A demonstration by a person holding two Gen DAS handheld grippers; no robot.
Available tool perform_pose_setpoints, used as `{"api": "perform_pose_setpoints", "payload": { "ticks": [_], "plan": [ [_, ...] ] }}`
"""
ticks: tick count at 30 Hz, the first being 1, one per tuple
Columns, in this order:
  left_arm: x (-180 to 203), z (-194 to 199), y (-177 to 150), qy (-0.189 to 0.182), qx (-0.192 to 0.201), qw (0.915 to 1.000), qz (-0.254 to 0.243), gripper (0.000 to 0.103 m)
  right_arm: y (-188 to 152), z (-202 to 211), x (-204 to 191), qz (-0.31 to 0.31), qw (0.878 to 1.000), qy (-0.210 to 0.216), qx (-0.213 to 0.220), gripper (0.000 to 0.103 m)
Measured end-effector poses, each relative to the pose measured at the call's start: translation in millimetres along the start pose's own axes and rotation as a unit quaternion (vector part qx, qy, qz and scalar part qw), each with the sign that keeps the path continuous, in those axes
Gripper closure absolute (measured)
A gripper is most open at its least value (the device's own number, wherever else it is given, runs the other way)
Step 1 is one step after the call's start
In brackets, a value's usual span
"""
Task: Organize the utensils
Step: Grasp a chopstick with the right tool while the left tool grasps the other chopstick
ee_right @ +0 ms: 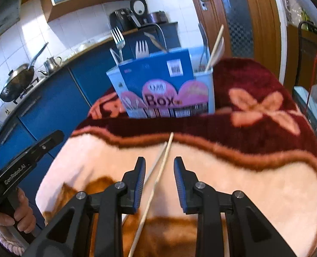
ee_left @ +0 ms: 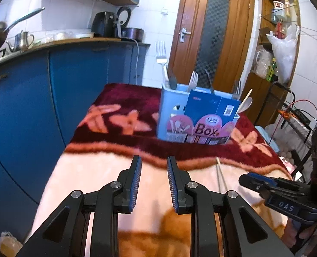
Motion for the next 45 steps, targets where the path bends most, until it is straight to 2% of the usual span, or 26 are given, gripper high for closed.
{"api": "perform_pose_setpoints", "payload": {
  "ticks": [6,17,20,22,29,37,42,45],
  "plan": [
    [-12,-6,-7,0.003,-0.010,0.9998,0.015,0.078,-15,-20,-4,0.008,0.999,-0.015,-0.039,0.073],
    [-17,-11,-15,0.005,-0.021,0.9996,0.020,0.078,-15,-38,1,0.017,0.997,-0.032,-0.064,0.079],
    [-16,-11,-16,0.005,-0.023,0.9995,0.019,0.078,-14,-43,3,0.007,0.997,-0.026,-0.072,0.082],
    [-14,-11,-16,0.003,-0.024,0.9996,0.016,0.078,-13,-44,8,-0.005,0.997,-0.024,-0.075,0.092],
    [4,-13,-18,-0.011,-0.039,0.9992,0.005,0.078,-15,-32,17,-0.044,0.997,0.009,-0.061,0.097],
    [42,-19,-27,-0.049,-0.075,0.9959,-0.012,0.078,-14,1,38,-0.057,0.998,0.007,-0.029,0.097],
    [65,-31,-40,-0.064,-0.114,0.9911,-0.025,0.078,-14,12,47,-0.072,0.997,0.016,-0.013,0.097],
    [80,-44,-50,-0.082,-0.155,0.9839,-0.035,0.078,-16,16,52,-0.074,0.997,0.019,-0.011,0.097]
  ]
}}
Point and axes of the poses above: each gripper's, at about its wrist camera, not at the fingertips, and z roughly against the way its jaws point, x to its right, y to its top, the point moved 10 cm from there along -z, roughly the way its jaws point, and after that the axes turned 6 degrees about z, right-handed, at the moved point
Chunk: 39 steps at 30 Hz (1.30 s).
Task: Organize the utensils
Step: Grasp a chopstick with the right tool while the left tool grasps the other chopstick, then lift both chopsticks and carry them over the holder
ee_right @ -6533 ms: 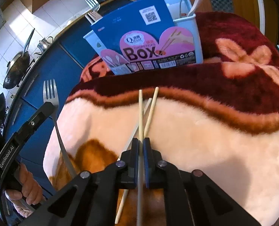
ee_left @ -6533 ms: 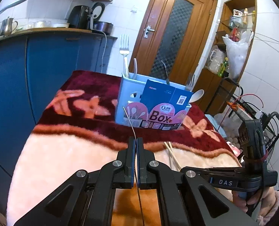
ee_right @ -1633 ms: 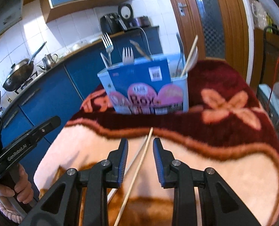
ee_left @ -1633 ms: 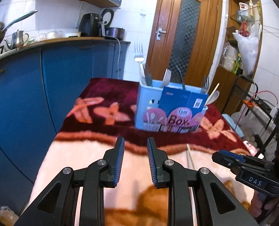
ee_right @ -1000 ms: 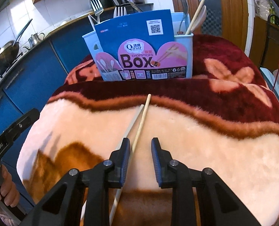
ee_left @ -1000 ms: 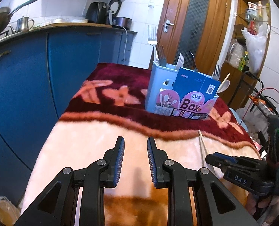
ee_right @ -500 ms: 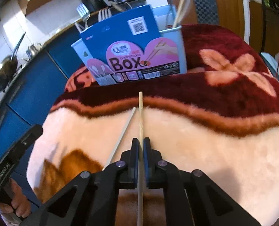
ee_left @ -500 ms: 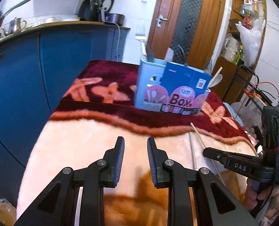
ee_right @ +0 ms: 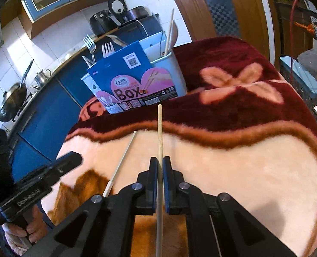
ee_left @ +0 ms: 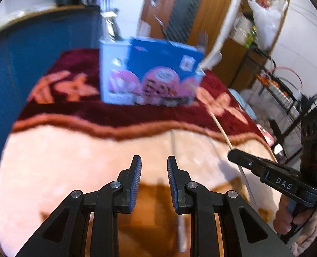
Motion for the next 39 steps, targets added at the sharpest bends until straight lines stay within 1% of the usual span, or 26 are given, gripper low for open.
{"api": "perform_pose_setpoints", "payload": {
  "ticks": [3,9,11,13,14,15,16,17,18,20,23,30,34,35,37,39],
  "plan": [
    [11,-17,-3,-0.002,-0.038,0.9992,-0.012,0.078,0,-1,9,0.001,1.000,-0.009,-0.006,0.097],
    [21,-42,-7,-0.001,-0.087,0.9960,-0.018,0.078,2,3,23,0.003,1.000,-0.016,-0.008,0.097],
    [26,-50,-11,-0.001,-0.111,0.9934,-0.029,0.078,2,4,26,0.002,1.000,-0.015,-0.009,0.097],
    [28,-57,-10,0.005,-0.123,0.9918,-0.035,0.080,3,3,26,0.001,1.000,-0.014,-0.013,0.097],
    [29,-60,-8,0.008,-0.126,0.9911,-0.040,0.082,3,3,26,0.003,1.000,-0.015,-0.014,0.097],
    [28,-62,-5,0.012,-0.127,0.9911,-0.039,0.088,2,3,27,0.004,1.000,-0.017,-0.017,0.097],
    [28,-63,-4,0.013,-0.129,0.9909,-0.037,0.091,0,2,27,0.003,1.000,-0.019,-0.022,0.097],
    [29,-64,-3,0.008,-0.132,0.9907,-0.031,0.096,-2,1,27,0.000,0.999,-0.016,-0.027,0.097],
    [29,-65,-2,0.001,-0.135,0.9906,-0.023,0.098,-4,-1,26,-0.004,0.999,-0.011,-0.034,0.097],
    [26,-62,1,0.001,-0.128,0.9917,-0.008,0.099,-8,-4,26,-0.011,0.999,-0.005,-0.045,0.097],
    [22,-51,7,-0.006,-0.103,0.9946,0.004,0.099,-13,-8,25,-0.017,0.998,-0.006,-0.060,0.096],
    [9,-25,24,-0.004,-0.043,0.9989,0.020,0.099,-13,-16,25,-0.010,0.996,-0.026,-0.083,0.096],
    [1,-12,32,-0.003,-0.026,0.9993,0.026,0.099,-10,-19,25,0.003,0.993,-0.039,-0.107,0.096],
    [0,-9,35,-0.003,-0.020,0.9995,0.026,0.099,-10,-20,24,0.008,0.992,-0.040,-0.116,0.095],
    [0,-2,39,-0.009,-0.008,0.9996,0.027,0.099,-8,-22,20,0.021,0.991,-0.039,-0.129,0.088],
    [-1,4,43,-0.014,0.000,0.9995,0.028,0.099,-8,-24,19,0.030,0.989,-0.042,-0.141,0.086]
  ]
}}
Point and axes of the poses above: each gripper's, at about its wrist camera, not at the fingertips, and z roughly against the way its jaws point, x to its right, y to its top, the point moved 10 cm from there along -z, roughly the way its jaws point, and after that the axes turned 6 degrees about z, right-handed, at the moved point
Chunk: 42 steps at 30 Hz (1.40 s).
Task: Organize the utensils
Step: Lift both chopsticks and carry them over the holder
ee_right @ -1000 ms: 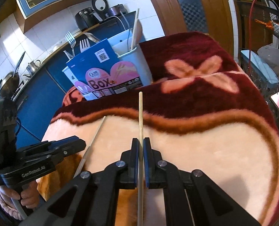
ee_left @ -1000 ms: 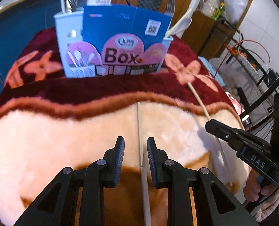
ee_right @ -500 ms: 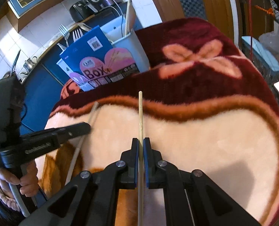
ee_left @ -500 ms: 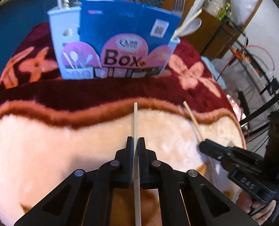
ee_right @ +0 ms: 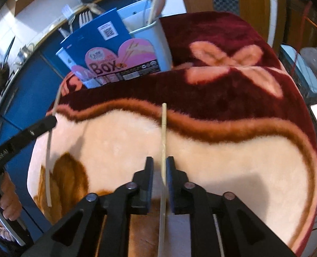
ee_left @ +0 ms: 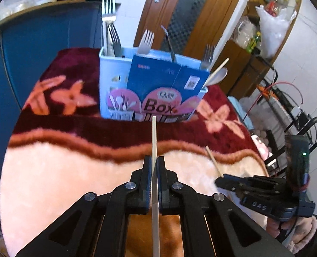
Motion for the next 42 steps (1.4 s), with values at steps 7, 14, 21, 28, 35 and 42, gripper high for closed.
{"api": "perform_pose_setpoints", "payload": {
  "ticks": [7,14,21,28,35,42],
  "plan": [
    [-5,18,19,-0.010,0.029,0.9995,0.001,0.099,9,-7,-5,0.020,0.999,0.008,-0.044,0.076],
    [-15,33,40,-0.016,0.070,0.9974,-0.008,0.099,10,-12,-5,0.036,0.997,0.000,-0.063,0.080],
    [-18,36,52,-0.031,0.084,0.9959,0.009,0.099,10,-9,3,0.042,0.998,0.012,-0.042,0.096],
    [-18,49,57,-0.021,0.118,0.9926,0.017,0.099,17,11,-6,0.043,0.998,0.051,0.014,0.097],
    [-21,58,81,-0.011,0.148,0.9888,0.020,0.099,43,50,-28,0.057,0.989,0.067,0.116,0.097],
    [-20,68,107,-0.003,0.181,0.9830,0.031,0.099,72,89,-42,0.070,0.972,0.078,0.209,0.097]
  ]
}}
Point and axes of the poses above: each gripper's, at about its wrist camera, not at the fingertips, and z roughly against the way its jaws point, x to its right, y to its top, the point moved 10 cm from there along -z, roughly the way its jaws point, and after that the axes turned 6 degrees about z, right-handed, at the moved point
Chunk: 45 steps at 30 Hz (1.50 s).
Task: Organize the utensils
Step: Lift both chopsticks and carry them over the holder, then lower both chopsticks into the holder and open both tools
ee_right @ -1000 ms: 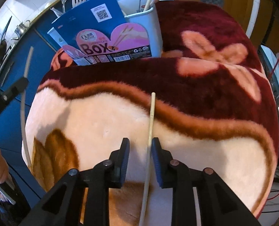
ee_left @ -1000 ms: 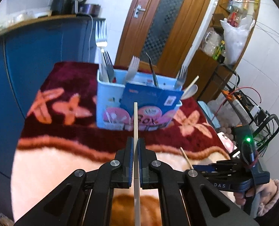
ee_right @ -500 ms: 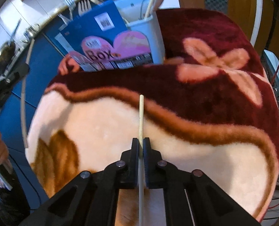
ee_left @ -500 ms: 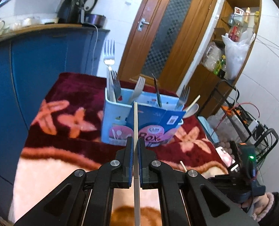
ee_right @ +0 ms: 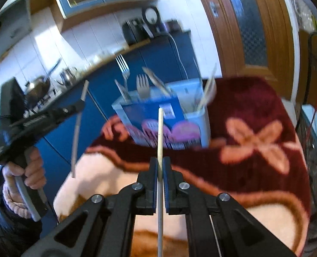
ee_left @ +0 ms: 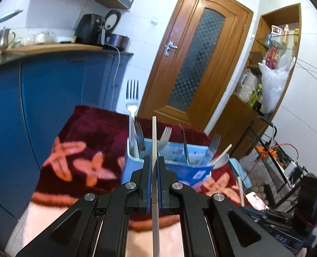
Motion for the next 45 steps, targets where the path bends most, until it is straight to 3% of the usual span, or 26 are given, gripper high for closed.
{"api": "perform_pose_setpoints", "payload": {
  "ticks": [5,7,12,16,20,24,30,39,45],
  "plan": [
    [0,1,27,0.026,0.039,0.9988,0.012,0.099,29,10,2,-0.001,0.999,-0.007,0.045,0.097],
    [1,0,37,0.019,0.051,0.9982,0.026,0.099,41,10,3,-0.003,0.998,-0.005,0.061,0.097],
    [10,-2,69,0.025,0.114,0.9932,0.008,0.099,69,13,9,0.018,0.993,-0.022,0.113,0.097],
    [21,-3,88,0.035,0.186,0.9819,-0.017,0.099,94,8,17,0.019,0.989,-0.022,0.142,0.097],
    [28,-15,101,0.050,0.222,0.9727,-0.043,0.099,115,3,21,0.032,0.983,-0.032,0.177,0.097],
    [27,-31,103,0.049,0.239,0.9685,-0.051,0.099,132,-3,25,0.048,0.975,-0.046,0.211,0.097],
    [22,-55,93,0.037,0.242,0.9678,-0.057,0.099,148,-26,33,0.050,0.970,-0.035,0.235,0.097],
    [17,-78,81,0.046,0.251,0.9639,-0.074,0.099,150,-53,33,0.077,0.962,-0.049,0.258,0.097],
    [16,-80,72,0.050,0.261,0.9605,-0.083,0.099,149,-57,45,0.060,0.958,-0.053,0.274,0.097]
  ]
}}
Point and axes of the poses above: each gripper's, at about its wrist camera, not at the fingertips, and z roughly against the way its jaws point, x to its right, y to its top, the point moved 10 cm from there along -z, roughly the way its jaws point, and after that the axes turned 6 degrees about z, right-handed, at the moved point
